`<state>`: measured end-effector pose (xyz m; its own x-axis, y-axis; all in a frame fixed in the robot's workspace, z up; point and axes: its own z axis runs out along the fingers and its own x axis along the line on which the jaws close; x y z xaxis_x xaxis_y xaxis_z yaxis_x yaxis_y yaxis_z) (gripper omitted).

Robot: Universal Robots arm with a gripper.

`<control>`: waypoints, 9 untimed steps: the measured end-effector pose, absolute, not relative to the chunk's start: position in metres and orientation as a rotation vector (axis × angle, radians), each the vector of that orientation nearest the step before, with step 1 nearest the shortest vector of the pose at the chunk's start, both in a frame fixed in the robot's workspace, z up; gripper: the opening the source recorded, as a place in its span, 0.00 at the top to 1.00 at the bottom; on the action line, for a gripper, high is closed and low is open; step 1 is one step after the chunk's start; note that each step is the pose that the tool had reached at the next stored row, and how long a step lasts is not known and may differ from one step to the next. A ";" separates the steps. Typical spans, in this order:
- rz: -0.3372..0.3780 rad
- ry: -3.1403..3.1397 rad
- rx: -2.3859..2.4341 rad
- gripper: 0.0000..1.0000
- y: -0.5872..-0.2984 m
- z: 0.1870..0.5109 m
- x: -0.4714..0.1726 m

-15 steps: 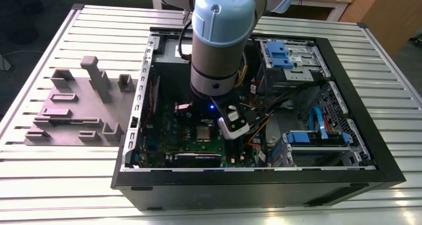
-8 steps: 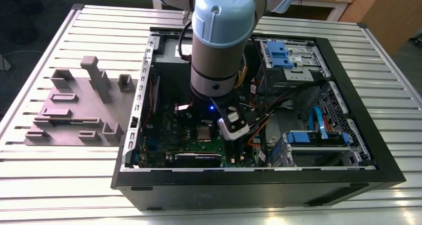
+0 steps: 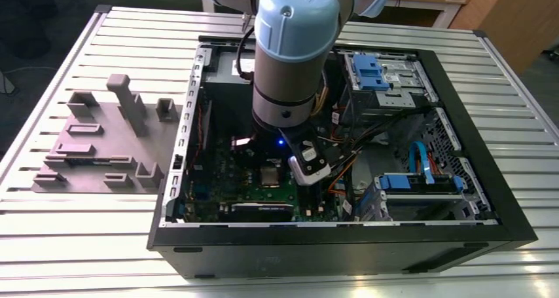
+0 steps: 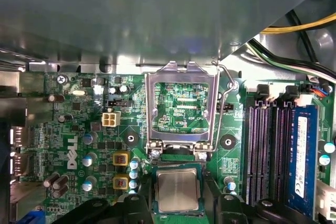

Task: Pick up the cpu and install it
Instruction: 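Place the cpu into insertion slot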

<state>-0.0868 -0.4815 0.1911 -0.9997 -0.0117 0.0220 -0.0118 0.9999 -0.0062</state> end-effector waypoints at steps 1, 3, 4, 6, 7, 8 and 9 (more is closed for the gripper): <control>0.010 -3.119 0.018 0.53 -0.482 0.192 -0.087; 0.009 -3.119 0.018 0.53 -0.482 0.192 -0.087; 0.009 -3.119 0.018 0.53 -0.482 0.192 -0.087; 0.010 -3.119 0.018 0.53 -0.482 0.192 -0.087; 0.010 -3.119 0.018 0.53 -0.482 0.192 -0.087; 0.010 -3.119 0.018 0.53 -0.482 0.192 -0.087; 0.010 -3.119 0.019 0.53 -0.482 0.192 -0.087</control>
<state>-0.0869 -0.4824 0.1918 -0.9997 -0.0119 0.0228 -0.0121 0.9999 -0.0062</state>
